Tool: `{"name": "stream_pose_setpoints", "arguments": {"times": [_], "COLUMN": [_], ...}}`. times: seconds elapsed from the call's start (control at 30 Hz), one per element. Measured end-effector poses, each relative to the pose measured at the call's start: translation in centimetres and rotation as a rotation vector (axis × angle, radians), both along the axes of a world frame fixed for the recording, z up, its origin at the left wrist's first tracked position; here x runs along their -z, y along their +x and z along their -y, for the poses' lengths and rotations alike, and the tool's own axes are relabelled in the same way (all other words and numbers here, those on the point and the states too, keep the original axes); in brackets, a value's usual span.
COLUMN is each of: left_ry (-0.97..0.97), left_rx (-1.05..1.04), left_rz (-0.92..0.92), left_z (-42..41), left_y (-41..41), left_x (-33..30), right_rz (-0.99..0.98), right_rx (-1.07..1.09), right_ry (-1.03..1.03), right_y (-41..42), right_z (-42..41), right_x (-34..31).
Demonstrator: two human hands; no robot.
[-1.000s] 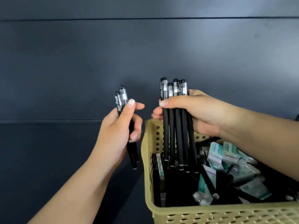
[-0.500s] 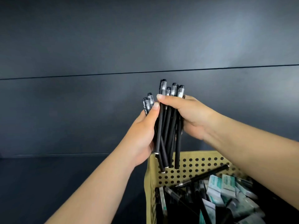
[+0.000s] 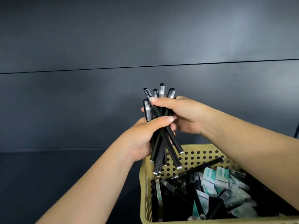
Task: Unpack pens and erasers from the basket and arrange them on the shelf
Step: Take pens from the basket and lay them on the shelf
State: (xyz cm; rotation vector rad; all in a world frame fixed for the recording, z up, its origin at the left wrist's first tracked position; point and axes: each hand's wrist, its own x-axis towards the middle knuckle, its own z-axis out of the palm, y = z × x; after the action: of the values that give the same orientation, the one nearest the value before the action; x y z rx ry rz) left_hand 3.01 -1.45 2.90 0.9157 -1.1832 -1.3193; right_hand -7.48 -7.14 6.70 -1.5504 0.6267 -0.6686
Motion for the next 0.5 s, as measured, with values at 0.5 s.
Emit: {"name": "stream_pose_setpoints", "arguments": {"times": [0.5], "left_ry": [-0.043], "left_rx": [0.215], "left_rz": [0.159], "left_z": [-0.3], "left_y": [0.1], "left_x": [0.4], "right_rz": [0.046], "right_rx": [0.041], "right_ry": [-0.490], "right_y": [-0.9], "right_z": [-1.1], "right_x": [-1.3]}}
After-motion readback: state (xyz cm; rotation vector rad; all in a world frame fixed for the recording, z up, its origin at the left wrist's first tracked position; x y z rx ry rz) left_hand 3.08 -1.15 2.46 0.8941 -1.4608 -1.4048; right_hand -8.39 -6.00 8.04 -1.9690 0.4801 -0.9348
